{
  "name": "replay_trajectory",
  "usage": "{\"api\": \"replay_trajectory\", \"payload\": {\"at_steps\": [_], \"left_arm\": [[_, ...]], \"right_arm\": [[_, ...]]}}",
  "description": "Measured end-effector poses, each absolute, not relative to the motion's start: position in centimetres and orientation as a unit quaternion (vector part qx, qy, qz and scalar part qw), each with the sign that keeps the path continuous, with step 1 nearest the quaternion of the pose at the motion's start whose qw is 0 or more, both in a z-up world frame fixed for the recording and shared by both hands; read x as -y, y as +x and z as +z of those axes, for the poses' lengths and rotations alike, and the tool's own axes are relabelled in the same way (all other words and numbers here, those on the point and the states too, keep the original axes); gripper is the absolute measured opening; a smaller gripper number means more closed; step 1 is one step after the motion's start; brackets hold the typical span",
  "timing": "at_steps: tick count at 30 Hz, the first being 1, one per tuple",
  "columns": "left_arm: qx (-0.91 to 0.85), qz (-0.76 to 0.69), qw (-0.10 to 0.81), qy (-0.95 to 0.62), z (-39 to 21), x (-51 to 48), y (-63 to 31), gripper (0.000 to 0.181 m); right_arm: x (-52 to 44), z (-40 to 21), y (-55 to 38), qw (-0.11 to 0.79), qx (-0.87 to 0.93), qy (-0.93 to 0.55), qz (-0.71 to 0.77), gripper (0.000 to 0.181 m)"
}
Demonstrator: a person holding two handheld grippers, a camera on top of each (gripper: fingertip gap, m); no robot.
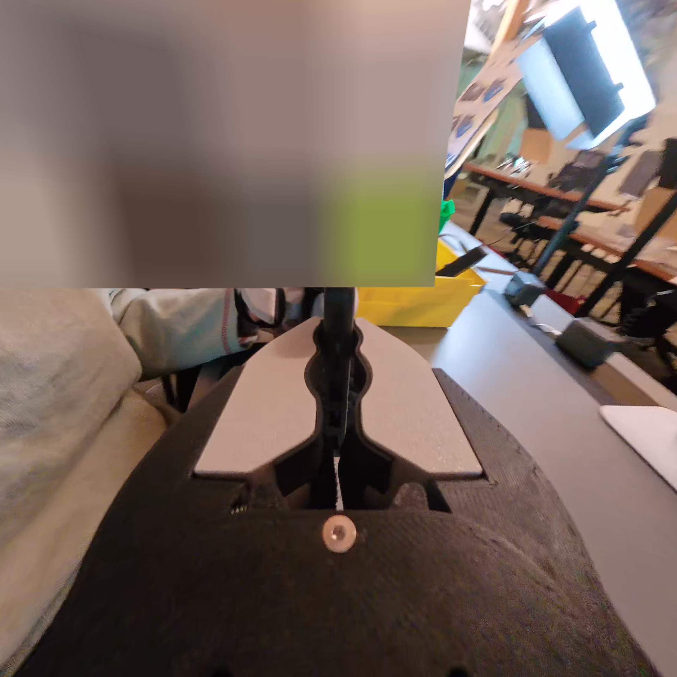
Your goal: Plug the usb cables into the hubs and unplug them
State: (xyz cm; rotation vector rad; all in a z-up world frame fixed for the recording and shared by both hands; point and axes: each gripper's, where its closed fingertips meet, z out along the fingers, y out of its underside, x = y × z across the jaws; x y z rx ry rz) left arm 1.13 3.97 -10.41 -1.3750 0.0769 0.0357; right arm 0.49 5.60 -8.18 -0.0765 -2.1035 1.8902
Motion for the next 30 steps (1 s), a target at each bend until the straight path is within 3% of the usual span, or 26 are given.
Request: {"api": "replay_trajectory", "payload": {"at_steps": [6,11,20,30], "left_arm": [[-0.003,0.154,0.715,-0.682,-10.9,-2.3,-1.5,0.055],[0.03,0.187,0.687,-0.702,-12.1,-3.7,-3.1,0.055],[0.092,0.093,0.819,-0.559,-9.5,-5.8,-2.9,0.038],[0.132,0.088,0.808,-0.567,-10.3,-5.8,-4.3,0.036]], "right_arm": [[-10.6,-4.0,0.9,0.231,0.665,-0.028,0.709,0.012],[-14.0,-1.2,2.1,0.33,0.627,-0.006,0.705,0.012],[-27.6,2.7,2.3,0.577,0.574,-0.144,0.564,0.012],[-40.4,0.9,-1.9,0.647,0.537,-0.316,0.439,0.012]]}}
